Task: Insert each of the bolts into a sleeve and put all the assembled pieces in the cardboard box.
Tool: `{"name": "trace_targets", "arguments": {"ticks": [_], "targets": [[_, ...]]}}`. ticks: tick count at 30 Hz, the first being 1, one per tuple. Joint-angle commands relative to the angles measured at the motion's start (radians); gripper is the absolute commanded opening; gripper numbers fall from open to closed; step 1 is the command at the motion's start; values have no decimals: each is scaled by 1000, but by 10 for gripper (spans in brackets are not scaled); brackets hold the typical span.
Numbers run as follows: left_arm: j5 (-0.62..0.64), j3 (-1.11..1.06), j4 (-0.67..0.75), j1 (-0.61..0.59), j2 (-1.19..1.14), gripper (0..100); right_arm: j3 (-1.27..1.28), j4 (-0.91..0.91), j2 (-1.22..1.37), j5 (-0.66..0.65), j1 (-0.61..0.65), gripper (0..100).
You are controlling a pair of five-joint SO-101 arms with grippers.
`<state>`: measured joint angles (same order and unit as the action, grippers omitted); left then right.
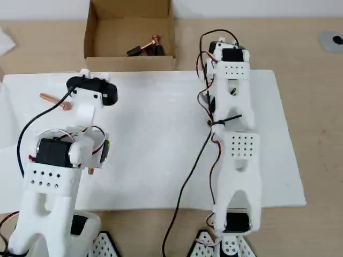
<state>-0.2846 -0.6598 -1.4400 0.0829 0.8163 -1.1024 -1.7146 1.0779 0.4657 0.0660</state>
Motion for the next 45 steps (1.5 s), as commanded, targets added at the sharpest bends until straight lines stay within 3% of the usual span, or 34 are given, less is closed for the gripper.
{"name": "trace_targets", "arguments": {"ticks": [1,7,21,27,34,45], "targets": [[-5,2,12,14,25,9,-50,18,1,-31,-16,267],[-5,2,9,14,25,9,-51,-12,4,-32,-15,130],[-5,2,-6,14,25,9,-50,-71,4,-84,2,57],[-5,2,-6,14,25,9,-54,-69,4,-206,51,64],[-5,0,-6,14,25,9,-50,-72,4,-275,68,187],[-3,0,-8,14,25,7,-22,-74,-4,-325,61,189]]}}
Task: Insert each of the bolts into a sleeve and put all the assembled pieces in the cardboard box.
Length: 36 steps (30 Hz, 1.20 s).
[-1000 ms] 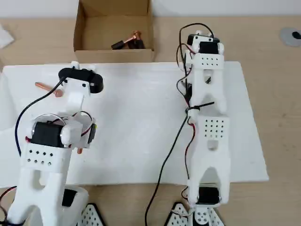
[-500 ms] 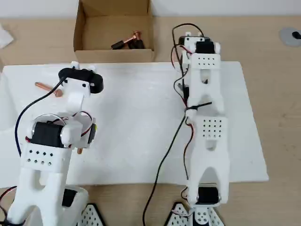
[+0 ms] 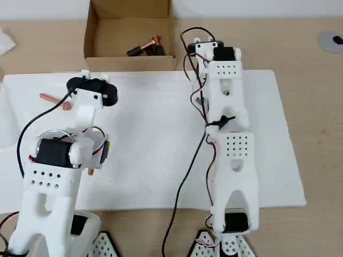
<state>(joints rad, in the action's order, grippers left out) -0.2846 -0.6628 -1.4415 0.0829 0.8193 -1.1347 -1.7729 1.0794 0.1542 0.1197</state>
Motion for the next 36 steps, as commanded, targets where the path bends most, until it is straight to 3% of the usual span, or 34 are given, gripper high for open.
{"name": "trace_targets", "arguments": {"ticks": [1,15,36], "targets": [[-3,3,-11,14,22,7,31,-15,-5,-14,8,189],[-3,5,-28,14,22,9,285,-14,-214,-17,15,189],[-3,5,-34,14,22,9,302,94,-134,-109,-5,188]]}}
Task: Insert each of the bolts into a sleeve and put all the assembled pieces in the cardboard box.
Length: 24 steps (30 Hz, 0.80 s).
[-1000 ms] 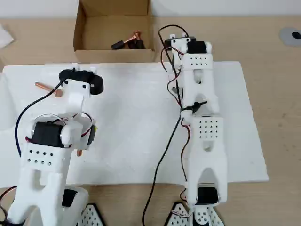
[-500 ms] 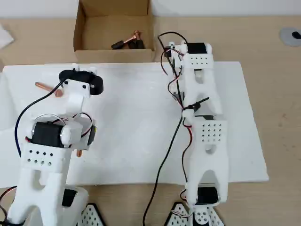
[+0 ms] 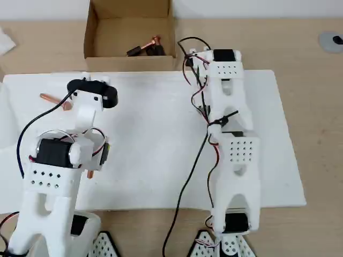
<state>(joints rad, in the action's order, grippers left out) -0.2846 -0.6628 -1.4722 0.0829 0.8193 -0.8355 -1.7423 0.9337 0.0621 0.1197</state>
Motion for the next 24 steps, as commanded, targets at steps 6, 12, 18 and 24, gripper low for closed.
{"name": "trace_targets", "arguments": {"ticks": [6,12,18,24], "targets": [[-3,5,-5,14,22,9,2,74,15,-61,2,178],[-3,5,-17,14,22,9,2,68,13,-64,-4,11],[-3,5,-11,14,22,9,-54,-3,10,-68,-4,10],[-3,5,-11,8,22,9,-131,-44,8,-133,18,10]]}}
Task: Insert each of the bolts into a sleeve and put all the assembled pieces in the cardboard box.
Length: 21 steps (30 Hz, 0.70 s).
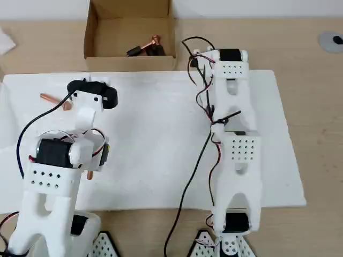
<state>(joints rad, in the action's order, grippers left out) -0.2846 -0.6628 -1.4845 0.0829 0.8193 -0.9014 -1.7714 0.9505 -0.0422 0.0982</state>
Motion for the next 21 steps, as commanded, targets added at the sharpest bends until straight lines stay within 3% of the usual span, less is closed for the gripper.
{"name": "trace_targets", "arguments": {"ticks": [1,7,13,21], "targets": [[-3,5,2,6,22,9,-77,-15,-10,-35,44,10],[29,-55,55,3,30,9,-82,-17,-186,-37,87,10],[124,-110,133,3,217,9,68,-17,-638,-87,168,10],[123,-183,215,3,513,8,352,-9,-1205,-144,231,10]]}}
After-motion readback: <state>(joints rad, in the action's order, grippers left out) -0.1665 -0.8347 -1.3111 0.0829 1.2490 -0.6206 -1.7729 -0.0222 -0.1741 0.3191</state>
